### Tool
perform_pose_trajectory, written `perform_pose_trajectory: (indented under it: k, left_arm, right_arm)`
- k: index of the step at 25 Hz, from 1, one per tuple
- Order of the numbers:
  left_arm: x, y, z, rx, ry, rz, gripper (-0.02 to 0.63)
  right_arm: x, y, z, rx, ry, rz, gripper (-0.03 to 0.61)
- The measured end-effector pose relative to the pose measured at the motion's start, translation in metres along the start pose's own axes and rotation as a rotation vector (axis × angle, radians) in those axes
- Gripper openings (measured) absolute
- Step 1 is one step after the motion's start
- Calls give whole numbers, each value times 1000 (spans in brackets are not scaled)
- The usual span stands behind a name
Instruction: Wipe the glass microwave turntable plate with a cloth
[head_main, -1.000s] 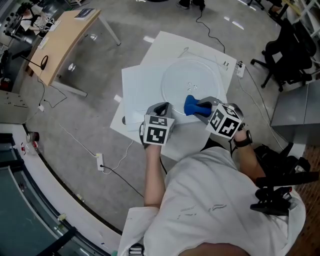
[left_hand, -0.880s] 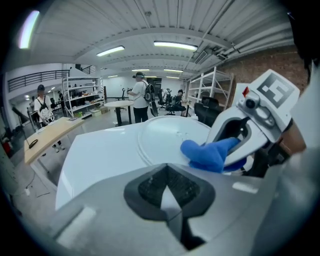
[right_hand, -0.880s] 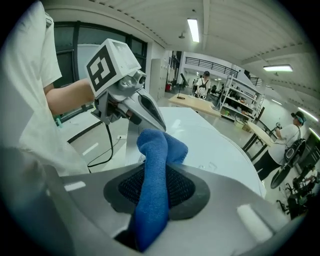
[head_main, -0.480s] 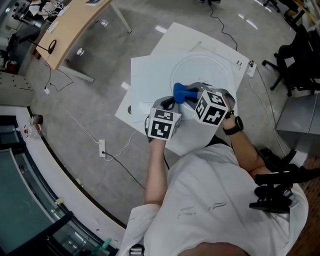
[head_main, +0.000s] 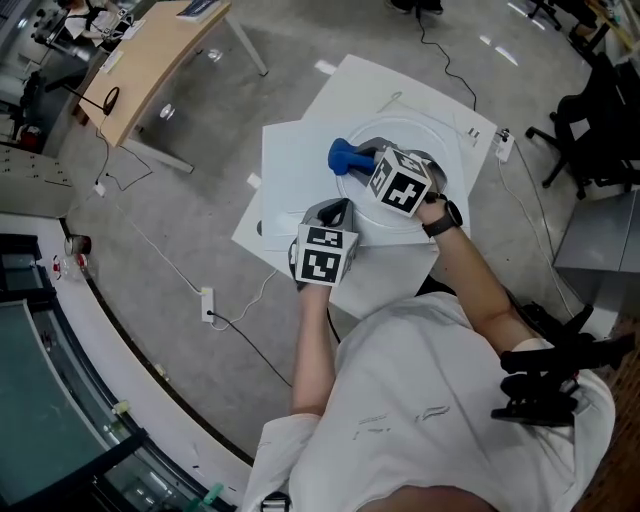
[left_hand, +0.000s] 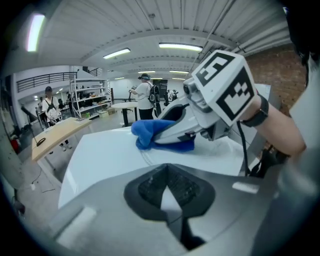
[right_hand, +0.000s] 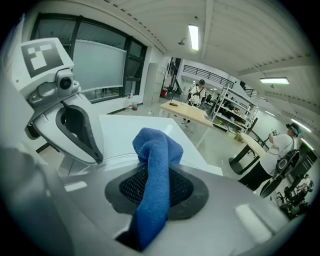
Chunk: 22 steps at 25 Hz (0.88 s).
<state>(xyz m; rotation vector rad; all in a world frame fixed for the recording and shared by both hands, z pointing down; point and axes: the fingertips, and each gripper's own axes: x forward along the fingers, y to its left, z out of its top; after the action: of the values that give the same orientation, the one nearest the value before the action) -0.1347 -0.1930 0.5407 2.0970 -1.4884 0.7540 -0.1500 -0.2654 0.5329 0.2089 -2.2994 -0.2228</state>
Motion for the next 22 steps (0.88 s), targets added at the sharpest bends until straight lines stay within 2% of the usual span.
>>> perform_pose_trajectory:
  k: [5,8,11,15,22]
  left_arm:
    - [3,1,2,8,-7,19,3]
    - [5,1,3,4,-8,21,2]
    - [6,1,2,-1,-4,14,2]
    - [2,2,3,4,-8,17,2]
    - [-3,-1,5,10,-9,17,2]
  right_arm:
    - [-7,-50,-26,78,34,-94,81]
    - [-27,-81,-56,142,68,-184,81]
    - [-53,-93,-93,216,109,-244,81]
    - [-97,-68,-128,280,182,-232,86]
    - [-144,0,-143,254,245,-127,91]
